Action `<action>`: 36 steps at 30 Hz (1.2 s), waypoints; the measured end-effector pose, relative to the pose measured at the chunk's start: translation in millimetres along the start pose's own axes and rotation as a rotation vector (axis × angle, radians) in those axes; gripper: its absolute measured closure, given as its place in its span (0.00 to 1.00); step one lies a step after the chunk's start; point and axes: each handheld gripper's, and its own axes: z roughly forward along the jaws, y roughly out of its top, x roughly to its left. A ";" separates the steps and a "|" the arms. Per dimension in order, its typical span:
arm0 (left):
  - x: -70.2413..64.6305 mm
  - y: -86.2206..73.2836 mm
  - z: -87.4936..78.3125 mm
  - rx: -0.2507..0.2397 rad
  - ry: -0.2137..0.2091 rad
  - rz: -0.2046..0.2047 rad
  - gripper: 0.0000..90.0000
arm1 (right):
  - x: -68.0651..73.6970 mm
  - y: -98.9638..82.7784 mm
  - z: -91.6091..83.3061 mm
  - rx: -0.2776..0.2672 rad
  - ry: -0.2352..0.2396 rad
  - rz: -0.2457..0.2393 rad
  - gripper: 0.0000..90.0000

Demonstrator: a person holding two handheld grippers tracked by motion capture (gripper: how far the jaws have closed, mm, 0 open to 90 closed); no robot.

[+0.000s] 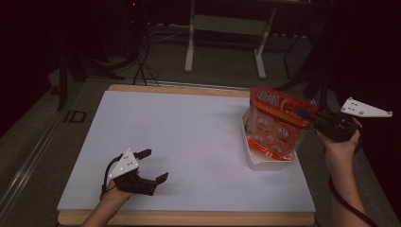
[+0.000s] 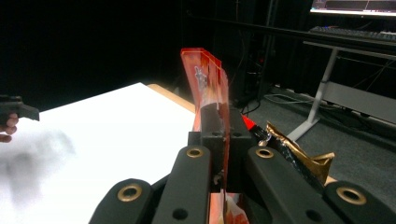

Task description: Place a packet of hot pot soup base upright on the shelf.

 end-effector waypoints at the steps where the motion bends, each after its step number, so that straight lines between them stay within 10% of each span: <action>1: -0.4 -0.4 1.1 0.003 -0.002 0.001 0.02 | -1.4 -1.9 -1.9 0.005 0.001 0.006 1.00; 27: -1.5 -3.0 4.1 0.024 -0.011 -0.002 0.02 | -3.7 -31.7 3.7 0.088 -0.004 0.045 1.00; 36: -1.7 -3.4 5.5 0.023 -0.018 0.000 0.02 | -4.8 -43.7 -5.9 0.035 -0.027 0.087 0.90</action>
